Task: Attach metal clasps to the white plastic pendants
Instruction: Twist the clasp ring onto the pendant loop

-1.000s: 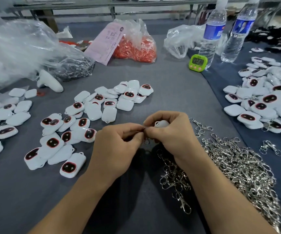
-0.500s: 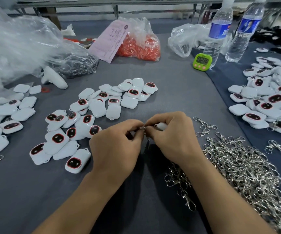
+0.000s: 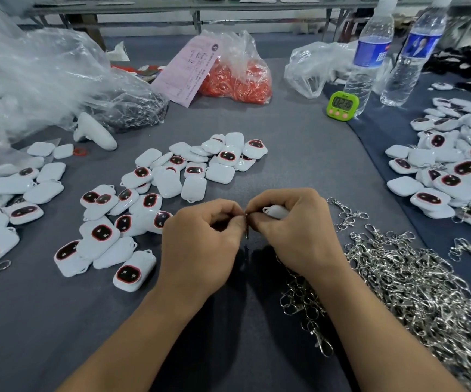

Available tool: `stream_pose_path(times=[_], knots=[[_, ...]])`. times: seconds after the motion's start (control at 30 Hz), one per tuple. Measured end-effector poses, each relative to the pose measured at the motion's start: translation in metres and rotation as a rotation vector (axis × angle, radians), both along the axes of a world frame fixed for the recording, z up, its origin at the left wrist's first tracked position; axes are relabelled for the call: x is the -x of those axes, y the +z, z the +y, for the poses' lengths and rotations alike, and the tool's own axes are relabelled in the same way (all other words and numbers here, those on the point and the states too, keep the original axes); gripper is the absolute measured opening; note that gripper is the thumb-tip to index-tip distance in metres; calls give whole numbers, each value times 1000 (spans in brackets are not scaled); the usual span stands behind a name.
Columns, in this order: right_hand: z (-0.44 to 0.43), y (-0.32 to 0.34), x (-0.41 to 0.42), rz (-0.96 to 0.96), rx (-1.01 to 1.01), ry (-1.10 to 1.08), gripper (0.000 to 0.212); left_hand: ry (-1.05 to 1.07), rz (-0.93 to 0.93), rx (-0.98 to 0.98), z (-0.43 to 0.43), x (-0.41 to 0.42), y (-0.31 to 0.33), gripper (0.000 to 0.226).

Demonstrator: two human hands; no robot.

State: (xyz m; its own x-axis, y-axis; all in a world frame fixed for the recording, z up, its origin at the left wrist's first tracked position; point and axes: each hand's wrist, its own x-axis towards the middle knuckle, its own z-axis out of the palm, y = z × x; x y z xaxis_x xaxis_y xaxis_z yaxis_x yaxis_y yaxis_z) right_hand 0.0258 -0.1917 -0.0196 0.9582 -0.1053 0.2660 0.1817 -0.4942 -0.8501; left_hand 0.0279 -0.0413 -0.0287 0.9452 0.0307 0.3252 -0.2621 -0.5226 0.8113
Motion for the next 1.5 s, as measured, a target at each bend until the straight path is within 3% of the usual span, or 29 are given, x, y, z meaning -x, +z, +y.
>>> stream_pose_path(times=[0.2,0.57,0.83,0.93,1.07,1.2,1.33,1.5], knots=[[-1,0,0,-6,22,-1,22,-66,71,0,3,-6,0,22],[-3,0,1,11,27,54,23,-214,197,104,12,-11,1,14],[1,2,2,-29,-27,44,22,-119,197,197,6,-8,8,13],[2,1,0,21,-68,-52,18,36,23,78,8,-8,9,3],[-5,-2,-4,144,-148,-85,42,221,-169,-331,15,-4,6,8],[-4,-3,-6,166,-93,10,41,165,-208,-720,8,-3,1,13],[4,-7,-3,138,67,75,26,93,-179,-660,3,-4,-1,12],[2,-8,-7,170,80,24,18,-7,-36,-495,6,-8,-2,25]])
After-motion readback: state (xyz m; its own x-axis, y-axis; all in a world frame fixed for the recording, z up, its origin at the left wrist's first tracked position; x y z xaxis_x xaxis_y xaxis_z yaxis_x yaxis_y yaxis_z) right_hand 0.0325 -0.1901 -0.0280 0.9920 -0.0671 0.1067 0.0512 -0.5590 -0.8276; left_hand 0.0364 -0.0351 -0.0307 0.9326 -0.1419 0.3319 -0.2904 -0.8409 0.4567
